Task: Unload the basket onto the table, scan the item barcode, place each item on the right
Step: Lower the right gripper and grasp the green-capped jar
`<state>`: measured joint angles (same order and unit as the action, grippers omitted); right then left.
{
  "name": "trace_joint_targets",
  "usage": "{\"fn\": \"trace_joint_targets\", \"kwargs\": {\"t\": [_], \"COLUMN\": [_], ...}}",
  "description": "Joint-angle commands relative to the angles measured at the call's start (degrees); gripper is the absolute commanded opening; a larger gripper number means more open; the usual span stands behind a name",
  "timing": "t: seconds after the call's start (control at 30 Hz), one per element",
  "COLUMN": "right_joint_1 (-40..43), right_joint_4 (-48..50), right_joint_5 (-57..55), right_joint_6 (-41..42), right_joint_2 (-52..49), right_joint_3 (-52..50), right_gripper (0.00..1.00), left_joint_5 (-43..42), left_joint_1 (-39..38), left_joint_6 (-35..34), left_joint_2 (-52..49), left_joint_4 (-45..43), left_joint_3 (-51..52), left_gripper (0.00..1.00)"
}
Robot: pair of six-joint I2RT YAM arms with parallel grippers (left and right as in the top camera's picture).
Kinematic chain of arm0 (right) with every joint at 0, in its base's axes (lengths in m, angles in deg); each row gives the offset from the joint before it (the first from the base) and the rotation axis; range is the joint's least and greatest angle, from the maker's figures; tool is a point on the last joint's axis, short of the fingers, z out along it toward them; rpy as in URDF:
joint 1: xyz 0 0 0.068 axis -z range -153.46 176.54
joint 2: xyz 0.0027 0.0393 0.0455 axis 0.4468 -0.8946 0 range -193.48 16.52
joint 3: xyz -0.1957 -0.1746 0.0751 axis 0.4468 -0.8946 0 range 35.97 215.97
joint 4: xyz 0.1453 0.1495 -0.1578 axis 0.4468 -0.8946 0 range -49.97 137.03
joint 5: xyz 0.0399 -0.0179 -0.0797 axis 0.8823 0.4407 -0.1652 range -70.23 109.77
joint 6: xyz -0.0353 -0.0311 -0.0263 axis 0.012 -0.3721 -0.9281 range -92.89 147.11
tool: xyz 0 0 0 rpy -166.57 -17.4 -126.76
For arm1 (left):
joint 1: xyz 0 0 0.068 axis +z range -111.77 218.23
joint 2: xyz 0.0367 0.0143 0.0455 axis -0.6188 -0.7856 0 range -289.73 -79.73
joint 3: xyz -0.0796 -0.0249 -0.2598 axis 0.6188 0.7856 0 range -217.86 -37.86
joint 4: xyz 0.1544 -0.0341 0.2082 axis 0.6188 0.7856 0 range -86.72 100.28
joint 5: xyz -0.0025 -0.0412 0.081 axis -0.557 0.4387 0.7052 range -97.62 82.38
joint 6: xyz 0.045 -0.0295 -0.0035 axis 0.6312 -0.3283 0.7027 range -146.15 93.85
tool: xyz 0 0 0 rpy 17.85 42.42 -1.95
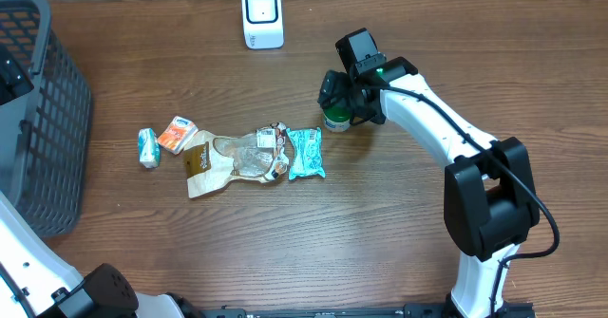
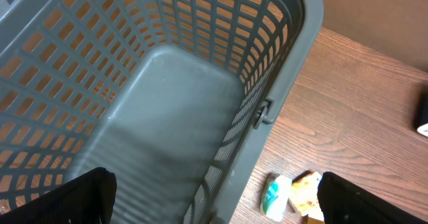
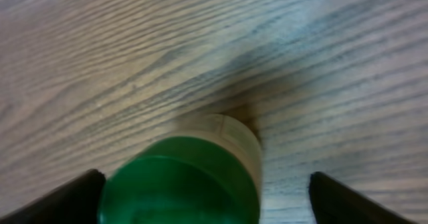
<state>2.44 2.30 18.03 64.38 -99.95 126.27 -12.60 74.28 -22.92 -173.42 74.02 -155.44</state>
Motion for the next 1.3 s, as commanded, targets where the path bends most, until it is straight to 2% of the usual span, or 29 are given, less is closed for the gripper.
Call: {"fn": "trace_joint_targets", "kwargs": {"t": [0.0,0.17,0.2,0.37,0.47,0.57,0.7,0.8,0.93,1.0,1.1,1.13,1.23,1.27], "right_joint_1": [-0.3,-0.3,-0.3,-0.3,-0.3,-0.3,-0.3,-0.2,-0.2,-0.3,-0.3,-0.3,-0.3,-0.3], "right_joint_4": [-0.4,-2.4,-3.0,-9.3,-15.0,-18.1,-19.3,-19.3,-19.5,-19.5,-19.5,-19.6,-21.1,-21.5], "right_joint_5": [0.3,0.5,0.5,0.7,8.4,12.6,12.5,12.1,12.1,12.3,12.4,12.3,12.7,13.3], "right_joint_6": [-6.1,-15.0,-17.2,-31.8,-50.6,-62.8,-69.8,-71.8,-73.2,-72.3,-65.9,-58.6,-45.3,-43.2], "right_joint_2": [0.2,0.2,0.3,0.7,0.8,0.8,0.7,0.7,0.7,0.7,0.7,0.7,0.7,0.7], "right_joint_3": [-0.2,-0.2,-0.1,3.3,5.9,6.0,5.6,5.6,5.6,5.8,7.0,8.3,10.4,10.5], "right_gripper": [0.83,0.59,0.58,0.59,0.59,0.63,0.65,0.68,0.79,0.80,0.81,0.89,0.99,1.00], "left_joint_5": [-0.4,-0.4,-0.4,-0.4,-0.4,-0.4,-0.4,-0.4,-0.4,-0.4,-0.4,-0.4,-0.4,-0.4], "left_joint_1": [0.0,0.0,0.0,0.0,0.0,0.0,0.0,0.0,0.0,0.0,0.0,0.0,0.0,0.0], "left_joint_6": [0.9,0.9,0.9,0.9,0.9,0.9,0.9,0.9,0.9,0.9,0.9,0.9,0.9,0.9], "left_joint_2": [-0.2,-0.2,-0.2,-0.2,-0.2,-0.2,-0.2,-0.2,-0.2,-0.2,-0.2,-0.2,-0.2,-0.2], "left_joint_4": [-0.1,-0.1,-0.1,0.0,-0.1,-0.1,-0.1,-0.1,-0.1,-0.1,0.0,0.0,-0.1,-0.1], "left_joint_3": [0.2,0.2,0.2,0.2,0.2,0.2,0.2,0.2,0.2,0.2,0.2,0.2,0.2,0.2], "left_gripper": [1.00,1.00,0.99,0.99,1.00,1.00,1.00,0.99,1.00,1.00,1.00,1.00,1.00,1.00]}}
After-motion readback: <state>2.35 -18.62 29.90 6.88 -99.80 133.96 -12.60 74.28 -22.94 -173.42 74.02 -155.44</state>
